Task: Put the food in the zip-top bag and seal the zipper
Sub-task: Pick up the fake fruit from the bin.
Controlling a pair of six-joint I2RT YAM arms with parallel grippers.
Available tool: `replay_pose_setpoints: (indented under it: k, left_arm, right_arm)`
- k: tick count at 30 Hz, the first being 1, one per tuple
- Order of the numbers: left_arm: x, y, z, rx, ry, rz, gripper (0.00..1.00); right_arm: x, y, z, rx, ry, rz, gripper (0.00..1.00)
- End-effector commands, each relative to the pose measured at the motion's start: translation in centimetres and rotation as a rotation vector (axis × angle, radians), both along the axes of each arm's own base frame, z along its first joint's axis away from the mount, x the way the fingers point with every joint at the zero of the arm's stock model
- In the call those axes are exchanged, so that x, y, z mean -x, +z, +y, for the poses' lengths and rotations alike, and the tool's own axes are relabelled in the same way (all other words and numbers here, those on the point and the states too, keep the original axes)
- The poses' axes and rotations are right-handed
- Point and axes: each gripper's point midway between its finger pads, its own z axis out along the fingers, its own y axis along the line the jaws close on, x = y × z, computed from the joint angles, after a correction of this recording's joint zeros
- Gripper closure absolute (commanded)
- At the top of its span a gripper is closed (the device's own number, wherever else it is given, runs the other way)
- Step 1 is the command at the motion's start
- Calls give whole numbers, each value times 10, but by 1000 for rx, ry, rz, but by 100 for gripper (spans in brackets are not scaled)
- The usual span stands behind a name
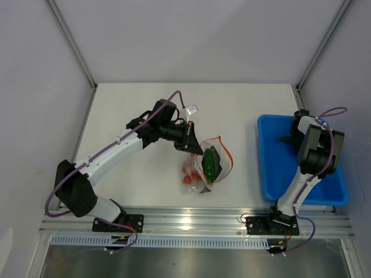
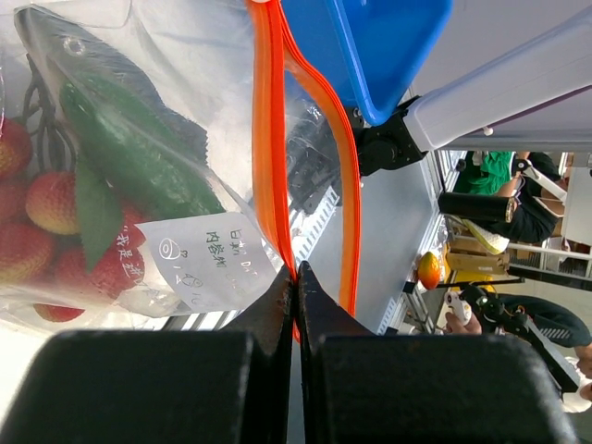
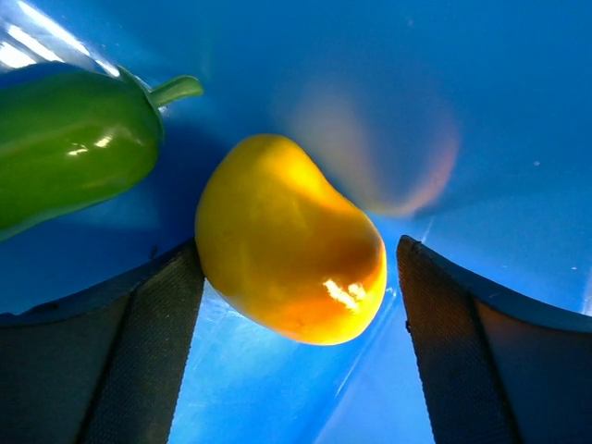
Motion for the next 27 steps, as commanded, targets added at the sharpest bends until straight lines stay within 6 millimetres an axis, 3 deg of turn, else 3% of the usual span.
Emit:
replay_pose_setpoints:
  k: [1, 3, 10, 15, 18, 19, 22, 25, 27]
  left_arm:
    - [-4, 11, -3, 38, -3, -20, 99]
    - [-4, 9, -3, 36, -2, -18, 99]
    - [-4, 11, -2, 37, -2, -25, 99]
    - [-3, 14, -1, 40, -1, -35, 99]
    - [-4, 14, 0, 39, 3, -42, 99]
    - [-3, 14, 0, 39, 2, -41, 99]
    - [-3, 14, 0, 38, 3, -38, 99]
    - [-3, 14, -1, 39, 0, -37, 99]
    - [-3, 14, -1, 40, 0, -36, 99]
  right_arm:
    - [6, -21, 8, -45, -26, -7, 16]
    - [9, -22, 9, -45, -32, -2, 22]
    - [16, -27, 13, -58, -29, 9, 24]
    - [13, -26, 16, -70, -29, -11, 34]
    - [11, -25, 19, -82, -28, -23, 41]
    - [10, -24, 21, -86, -27, -32, 48]
    - [7, -23, 24, -104, -25, -52, 55]
    - [2, -20, 29, -121, -16, -75, 72]
    - [-5, -15, 33, -128, -4, -100, 76]
